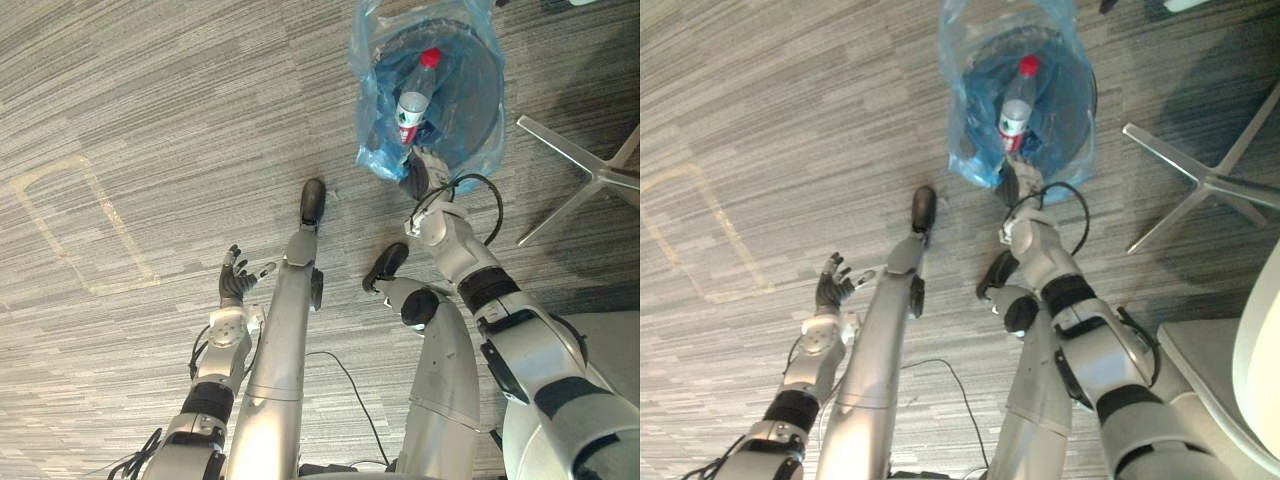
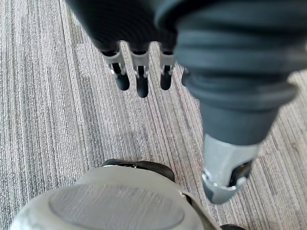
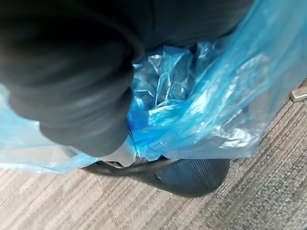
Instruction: Gather rubbish on tea table into small bin, then transfer packed bag to large trash can.
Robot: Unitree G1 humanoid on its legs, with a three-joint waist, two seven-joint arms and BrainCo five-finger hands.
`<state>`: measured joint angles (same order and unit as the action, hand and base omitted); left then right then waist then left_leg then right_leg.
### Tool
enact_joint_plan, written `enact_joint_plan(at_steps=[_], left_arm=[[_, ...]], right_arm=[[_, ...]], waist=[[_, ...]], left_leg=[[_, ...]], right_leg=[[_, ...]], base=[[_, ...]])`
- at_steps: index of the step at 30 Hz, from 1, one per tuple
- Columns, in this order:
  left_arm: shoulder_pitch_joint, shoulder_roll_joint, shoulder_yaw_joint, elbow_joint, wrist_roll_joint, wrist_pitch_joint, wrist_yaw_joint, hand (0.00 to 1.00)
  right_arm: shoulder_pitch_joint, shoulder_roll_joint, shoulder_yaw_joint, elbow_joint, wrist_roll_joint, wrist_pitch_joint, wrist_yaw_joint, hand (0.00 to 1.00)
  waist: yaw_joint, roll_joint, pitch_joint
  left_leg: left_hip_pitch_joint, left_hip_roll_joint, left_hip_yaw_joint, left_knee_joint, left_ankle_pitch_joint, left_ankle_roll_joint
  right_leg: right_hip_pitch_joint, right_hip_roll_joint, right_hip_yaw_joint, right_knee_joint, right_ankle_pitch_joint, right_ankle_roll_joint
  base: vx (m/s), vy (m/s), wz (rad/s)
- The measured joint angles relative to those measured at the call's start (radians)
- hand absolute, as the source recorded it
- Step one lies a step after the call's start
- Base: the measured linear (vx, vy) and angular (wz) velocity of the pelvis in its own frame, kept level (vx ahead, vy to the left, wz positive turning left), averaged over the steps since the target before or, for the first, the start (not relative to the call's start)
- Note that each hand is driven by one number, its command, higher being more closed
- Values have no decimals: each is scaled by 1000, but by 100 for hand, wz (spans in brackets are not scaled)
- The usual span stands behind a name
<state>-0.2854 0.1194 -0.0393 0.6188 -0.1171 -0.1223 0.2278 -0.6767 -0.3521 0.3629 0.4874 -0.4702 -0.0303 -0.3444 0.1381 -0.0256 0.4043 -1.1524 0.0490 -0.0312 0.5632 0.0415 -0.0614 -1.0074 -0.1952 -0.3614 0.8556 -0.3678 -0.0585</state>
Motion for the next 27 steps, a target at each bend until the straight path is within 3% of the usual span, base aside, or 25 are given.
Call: enact_joint_plan(at_steps=[9,15,19,27], left_arm=[[80,-22,-20,41,49,14,-35,0],[134,-14,-68,140,80,23,-41,0],[177,-2,-99,198,105,27,-61,0],[248,23,-142,194,156,32,-90,0]], right_arm=[[235,42,17,-156,0,-18,60,100],[363,109,36,-159,1,-37,112,100],[392,115,28,-156,3,-44,146,100],[470,107,23,-158,37,-85,212,100]], waist=[[-27,-28,-30],[-35,-68,-125],[-57,-67,-170],[-80,-49,-267]], left_leg=[[328,-2,26,-145,1,4],[551,-1,42,-309,25,1],[704,3,52,-468,81,2],[907,9,91,-629,120,-1]], right_leg=[[326,20,-5,-172,27,31],[536,51,-3,-341,63,48],[669,86,2,-485,120,57],[846,123,43,-650,184,76]], base=[[53,14,-3],[99,-21,-6],[118,1,-10],[33,1,-18]])
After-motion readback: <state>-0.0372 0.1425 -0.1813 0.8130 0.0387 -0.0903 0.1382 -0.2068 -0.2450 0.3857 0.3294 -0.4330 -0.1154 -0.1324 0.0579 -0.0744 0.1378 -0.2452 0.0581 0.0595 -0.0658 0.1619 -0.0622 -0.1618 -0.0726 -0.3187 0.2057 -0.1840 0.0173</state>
